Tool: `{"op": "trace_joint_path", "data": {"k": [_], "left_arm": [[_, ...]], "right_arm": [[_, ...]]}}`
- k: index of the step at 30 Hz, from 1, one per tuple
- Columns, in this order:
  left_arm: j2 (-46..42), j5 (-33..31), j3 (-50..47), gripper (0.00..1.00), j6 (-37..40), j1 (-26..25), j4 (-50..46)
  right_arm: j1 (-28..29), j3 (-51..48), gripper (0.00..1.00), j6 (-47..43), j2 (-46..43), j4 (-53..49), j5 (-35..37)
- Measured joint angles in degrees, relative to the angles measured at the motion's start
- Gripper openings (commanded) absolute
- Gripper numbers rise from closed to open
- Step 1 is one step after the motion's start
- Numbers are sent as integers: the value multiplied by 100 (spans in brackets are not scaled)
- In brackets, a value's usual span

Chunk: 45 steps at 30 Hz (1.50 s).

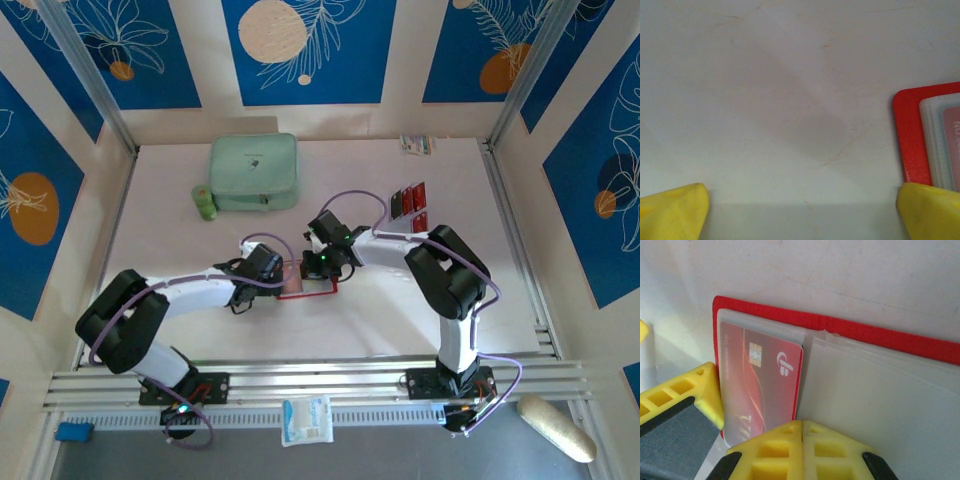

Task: Put the credit cards into the card holder

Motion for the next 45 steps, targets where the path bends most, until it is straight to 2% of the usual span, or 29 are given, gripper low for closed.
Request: {"op": "trace_joint_path", "data": {"k": [7,13,32,45], "left_arm": [[-380,7,0,98,0,4,4],[-494,4,0,98,0,90,-4],[-330,7,-46,98,0,155,-4],[-334,9,-48,98,-2,155,-9]], "right_arm": [[-203,-111,3,-96,-498,-234,39],[-229,-109,2,-92,-553,-214,31],[-46,44,1,87,109,24,-149],[-9,140,2,85,118,17,-184]]}}
